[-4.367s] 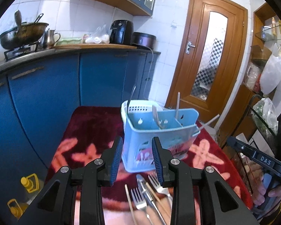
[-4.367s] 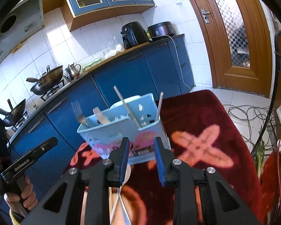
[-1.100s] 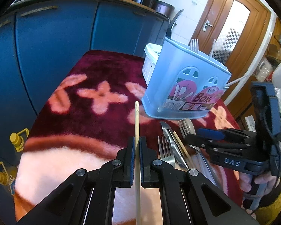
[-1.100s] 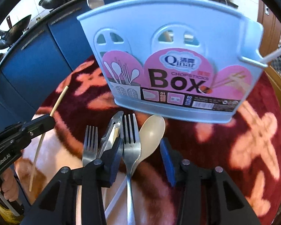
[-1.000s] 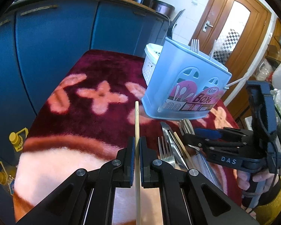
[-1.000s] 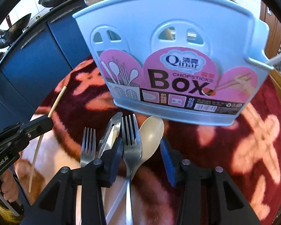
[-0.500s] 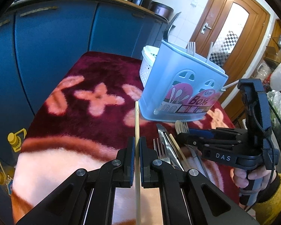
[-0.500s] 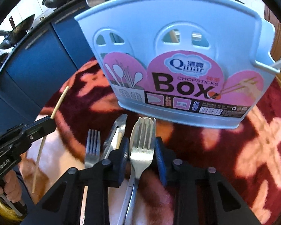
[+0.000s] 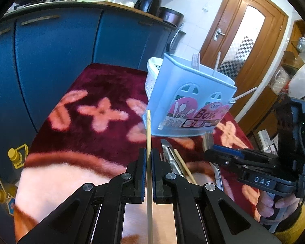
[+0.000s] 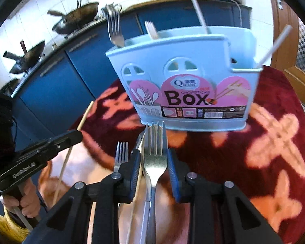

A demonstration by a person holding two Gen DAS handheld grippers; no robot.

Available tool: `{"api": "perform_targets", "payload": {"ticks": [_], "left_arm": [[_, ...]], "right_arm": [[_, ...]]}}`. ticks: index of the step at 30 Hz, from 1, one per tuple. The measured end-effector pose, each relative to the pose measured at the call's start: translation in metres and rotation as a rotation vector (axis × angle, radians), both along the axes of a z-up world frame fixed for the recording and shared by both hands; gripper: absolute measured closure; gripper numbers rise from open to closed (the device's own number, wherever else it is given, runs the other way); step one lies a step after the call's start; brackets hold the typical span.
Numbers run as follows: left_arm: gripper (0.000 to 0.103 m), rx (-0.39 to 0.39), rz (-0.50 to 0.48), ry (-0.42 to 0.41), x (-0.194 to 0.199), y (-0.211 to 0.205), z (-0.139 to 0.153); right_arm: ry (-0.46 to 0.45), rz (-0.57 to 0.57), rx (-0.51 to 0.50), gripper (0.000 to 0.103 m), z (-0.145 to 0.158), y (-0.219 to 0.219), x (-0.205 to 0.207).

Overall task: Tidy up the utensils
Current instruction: 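Close the right tool on a silver fork, then carry the silver fork with the right tool to the holder while the left tool carries the wooden chopstick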

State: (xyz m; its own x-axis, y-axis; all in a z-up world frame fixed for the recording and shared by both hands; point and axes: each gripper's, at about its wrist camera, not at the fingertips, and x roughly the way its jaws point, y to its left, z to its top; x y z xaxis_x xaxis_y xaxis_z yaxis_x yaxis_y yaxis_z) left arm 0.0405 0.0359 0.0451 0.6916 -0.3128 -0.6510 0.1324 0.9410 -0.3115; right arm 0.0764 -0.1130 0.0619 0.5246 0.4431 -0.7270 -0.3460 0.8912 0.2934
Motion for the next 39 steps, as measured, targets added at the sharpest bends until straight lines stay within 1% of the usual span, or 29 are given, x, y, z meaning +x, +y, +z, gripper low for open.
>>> {"api": "perform_targets", "payload": {"ticks": [3,9,16,20,22,27,31,36,39], "left_arm": [[0.099,-0.011,-0.002,-0.017,-0.003,-0.001,0.005],[0.099,-0.042,0.007,-0.059,-0.008,-0.002,0.018],[0.099,-0.059,0.005,-0.103,-0.011,-0.008,0.035],[0.099,-0.067,-0.001,-0.152,-0.01,-0.013,0.051],[0.099,-0.069,-0.001,-0.175,-0.008,-0.015,0.058],[0.099,-0.071,0.007,-0.232,0.002,-0.023,0.08],[0.099,-0.071,0.007,-0.266,0.008,-0.029,0.092],[0.099,-0.073,0.006,-0.279,0.009,-0.034,0.098],[0.099,-0.076,0.01,-0.292,0.012,-0.036,0.1]], "right_arm": [[-0.032,-0.03,0.042,0.074,0.006,-0.006,-0.011],[-0.107,-0.098,0.091,0.074,0.018,-0.023,-0.031],[-0.191,-0.166,0.112,0.074,0.035,-0.04,-0.048],[-0.233,-0.191,0.121,0.074,0.045,-0.045,-0.054],[-0.251,-0.2,0.127,0.081,0.05,-0.048,-0.056],[-0.288,-0.225,0.129,0.081,0.061,-0.054,-0.055],[-0.289,-0.226,0.126,0.081,0.063,-0.057,-0.053],[-0.27,-0.232,0.134,0.081,0.062,-0.064,-0.047],[-0.29,-0.242,0.13,0.081,0.07,-0.067,-0.045]]}}
